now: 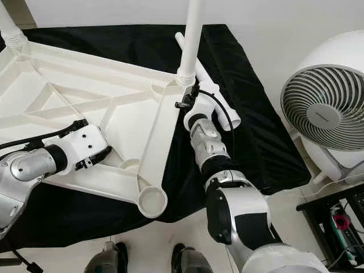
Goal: Building children table
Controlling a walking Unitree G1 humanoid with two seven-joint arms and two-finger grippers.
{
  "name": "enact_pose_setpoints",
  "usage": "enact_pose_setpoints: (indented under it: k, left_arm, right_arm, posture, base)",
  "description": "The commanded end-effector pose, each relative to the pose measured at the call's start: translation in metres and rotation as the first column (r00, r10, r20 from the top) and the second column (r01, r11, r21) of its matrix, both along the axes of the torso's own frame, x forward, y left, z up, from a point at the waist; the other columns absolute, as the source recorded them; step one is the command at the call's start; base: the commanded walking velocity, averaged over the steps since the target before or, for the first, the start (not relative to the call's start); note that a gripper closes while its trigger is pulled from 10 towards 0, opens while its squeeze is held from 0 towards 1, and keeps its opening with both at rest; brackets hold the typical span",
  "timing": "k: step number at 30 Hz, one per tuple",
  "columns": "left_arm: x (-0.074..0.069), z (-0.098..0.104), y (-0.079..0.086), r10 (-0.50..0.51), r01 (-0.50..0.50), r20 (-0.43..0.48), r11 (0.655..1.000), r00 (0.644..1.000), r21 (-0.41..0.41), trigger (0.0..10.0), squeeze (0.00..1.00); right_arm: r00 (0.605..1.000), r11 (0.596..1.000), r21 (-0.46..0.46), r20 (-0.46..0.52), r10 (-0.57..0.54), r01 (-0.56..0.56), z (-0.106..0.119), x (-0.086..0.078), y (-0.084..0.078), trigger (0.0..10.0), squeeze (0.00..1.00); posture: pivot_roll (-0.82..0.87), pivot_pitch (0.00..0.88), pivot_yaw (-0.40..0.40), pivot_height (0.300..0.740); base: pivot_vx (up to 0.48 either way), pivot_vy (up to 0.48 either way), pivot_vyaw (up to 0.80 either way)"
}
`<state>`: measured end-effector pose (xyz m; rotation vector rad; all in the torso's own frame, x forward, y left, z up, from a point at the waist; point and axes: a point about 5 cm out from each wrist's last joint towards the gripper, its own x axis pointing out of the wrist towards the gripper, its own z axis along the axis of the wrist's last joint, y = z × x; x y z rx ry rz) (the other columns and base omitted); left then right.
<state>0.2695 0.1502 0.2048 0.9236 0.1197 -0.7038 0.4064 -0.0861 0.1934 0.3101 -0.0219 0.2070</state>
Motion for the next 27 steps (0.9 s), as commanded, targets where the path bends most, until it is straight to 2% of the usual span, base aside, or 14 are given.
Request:
enact_pose_setpoints:
  k: [1,6,12,16,19,27]
  left_arm:
    - [-0.015,-0.008,-0.032,-0.221,0.219,-0.115,0.975,0.968,-0.033,10.0,0.00]
    - [-0.016,-0.007,-0.032,-0.223,0.222,-0.119,0.975,0.967,-0.029,10.0,0.00]
    - [-0.015,-0.006,-0.026,-0.212,0.212,-0.125,0.977,0.969,-0.009,10.0,0.00]
    - [-0.012,-0.003,-0.018,-0.184,0.186,-0.129,0.983,0.974,0.002,10.0,0.00]
    - [-0.008,-0.002,-0.005,-0.140,0.145,-0.134,0.989,0.981,0.035,10.0,0.00]
    - [-0.006,-0.001,0.004,-0.124,0.133,-0.133,0.989,0.983,0.066,10.0,0.00]
  right_arm:
    - [0.977,0.976,-0.023,-0.010,0.215,-0.215,-0.002,-0.008,0.044,10.0,0.00]
    - [0.965,0.965,-0.013,-0.038,0.261,-0.262,-0.006,-0.010,0.051,10.0,0.00]
    - [0.944,0.944,-0.021,-0.028,0.329,-0.330,-0.005,-0.013,0.061,10.0,0.00]
    - [0.923,0.922,-0.052,-0.026,0.384,-0.385,-0.003,-0.015,0.070,10.0,0.00]
    - [0.913,0.911,-0.060,-0.041,0.406,-0.408,-0.003,-0.016,0.075,10.0,0.00]
    - [0.910,0.908,-0.073,-0.022,0.413,-0.413,0.002,-0.016,0.077,10.0,0.00]
  posture:
    - [0.19,0.236,-0.080,0.740]
    - [0.19,0.236,-0.080,0.740]
    - [0.18,0.236,-0.078,0.740]
    - [0.18,0.236,-0.079,0.740]
    - [0.18,0.234,-0.078,0.740]
    - [0.18,0.227,-0.079,0.740]
  base:
    - [0.000,0.000,0.00]
    - [0.000,0.000,0.00]
    - [0.000,0.000,0.00]
    - [0.000,0.000,0.00]
    - [0.000,0.000,0.00]
    - [0.000,0.000,0.00]
